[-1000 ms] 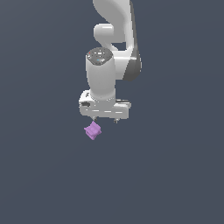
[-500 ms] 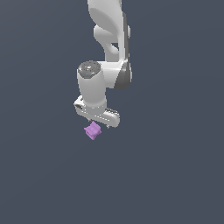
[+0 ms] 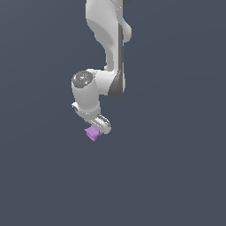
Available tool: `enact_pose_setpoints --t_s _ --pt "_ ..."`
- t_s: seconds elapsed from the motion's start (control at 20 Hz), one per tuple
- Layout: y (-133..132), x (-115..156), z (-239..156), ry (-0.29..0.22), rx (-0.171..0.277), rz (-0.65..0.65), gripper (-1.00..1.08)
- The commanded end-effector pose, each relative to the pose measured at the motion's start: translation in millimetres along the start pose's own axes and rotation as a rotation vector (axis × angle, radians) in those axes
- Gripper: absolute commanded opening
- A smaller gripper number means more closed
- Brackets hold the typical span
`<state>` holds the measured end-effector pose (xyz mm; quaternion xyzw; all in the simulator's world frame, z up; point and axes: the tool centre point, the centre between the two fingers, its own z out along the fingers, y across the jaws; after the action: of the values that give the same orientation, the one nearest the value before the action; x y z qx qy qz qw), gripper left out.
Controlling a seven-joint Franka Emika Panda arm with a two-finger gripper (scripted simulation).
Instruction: Pick up the object and move it to a goal position.
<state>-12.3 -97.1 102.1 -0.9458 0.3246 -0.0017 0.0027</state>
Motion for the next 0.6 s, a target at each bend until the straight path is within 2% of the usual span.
enact_pose_setpoints --t_s 0.0,0.55 --pt "5.4 1.5 5.4 0.000 -0.003 0.043 1.00" --pt "11.1 2.5 14.3 -0.001 -0.006 0.083 1.00"
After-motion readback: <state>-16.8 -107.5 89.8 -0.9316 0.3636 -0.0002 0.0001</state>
